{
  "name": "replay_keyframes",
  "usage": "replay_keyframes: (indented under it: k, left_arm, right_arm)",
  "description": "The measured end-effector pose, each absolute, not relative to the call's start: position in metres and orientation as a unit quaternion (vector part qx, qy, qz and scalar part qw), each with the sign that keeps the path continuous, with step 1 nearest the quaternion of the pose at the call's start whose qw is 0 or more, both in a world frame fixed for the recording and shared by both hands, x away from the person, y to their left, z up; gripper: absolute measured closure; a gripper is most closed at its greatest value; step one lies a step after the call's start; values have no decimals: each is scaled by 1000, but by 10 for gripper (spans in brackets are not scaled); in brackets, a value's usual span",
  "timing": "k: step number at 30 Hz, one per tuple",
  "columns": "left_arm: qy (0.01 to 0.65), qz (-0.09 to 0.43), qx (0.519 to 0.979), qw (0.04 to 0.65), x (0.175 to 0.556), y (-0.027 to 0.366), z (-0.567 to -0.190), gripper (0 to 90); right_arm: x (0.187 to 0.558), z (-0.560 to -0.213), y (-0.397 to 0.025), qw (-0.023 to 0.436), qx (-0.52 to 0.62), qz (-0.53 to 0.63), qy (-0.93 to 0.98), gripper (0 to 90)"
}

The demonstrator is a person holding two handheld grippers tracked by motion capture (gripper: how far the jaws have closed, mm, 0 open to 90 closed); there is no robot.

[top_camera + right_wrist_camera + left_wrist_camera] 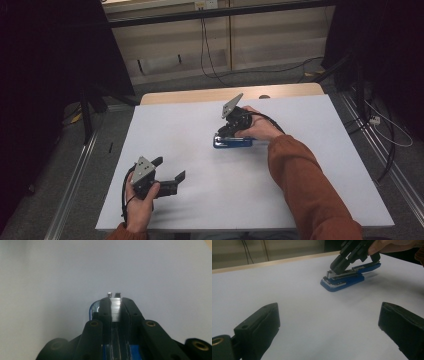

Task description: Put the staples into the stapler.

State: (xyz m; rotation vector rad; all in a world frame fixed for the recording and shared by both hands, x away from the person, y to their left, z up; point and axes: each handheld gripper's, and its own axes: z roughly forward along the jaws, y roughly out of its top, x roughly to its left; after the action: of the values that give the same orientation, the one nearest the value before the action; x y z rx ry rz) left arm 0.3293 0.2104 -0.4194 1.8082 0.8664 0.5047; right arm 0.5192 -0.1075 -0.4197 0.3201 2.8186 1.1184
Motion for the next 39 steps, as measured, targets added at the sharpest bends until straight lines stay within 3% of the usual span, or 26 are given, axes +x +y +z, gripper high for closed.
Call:
replay_keyframes:
  k: [15,23,27,39]
  left_arm:
    - [360,209,752,511,329,211,-419,39]
    - [360,209,752,512,329,211,-420,39]
    - [360,209,752,512,330,211,-419,39]
    - [363,208,751,511,330,210,-420,39]
  right_arm:
    - [519,-420,-107,48,111,369,922,780]
    - [518,-421,-107,41,127,369,920,715]
    - [519,-420,-108,45,136,375,916,637]
    - [516,-420,-116,54,205,393,895,275]
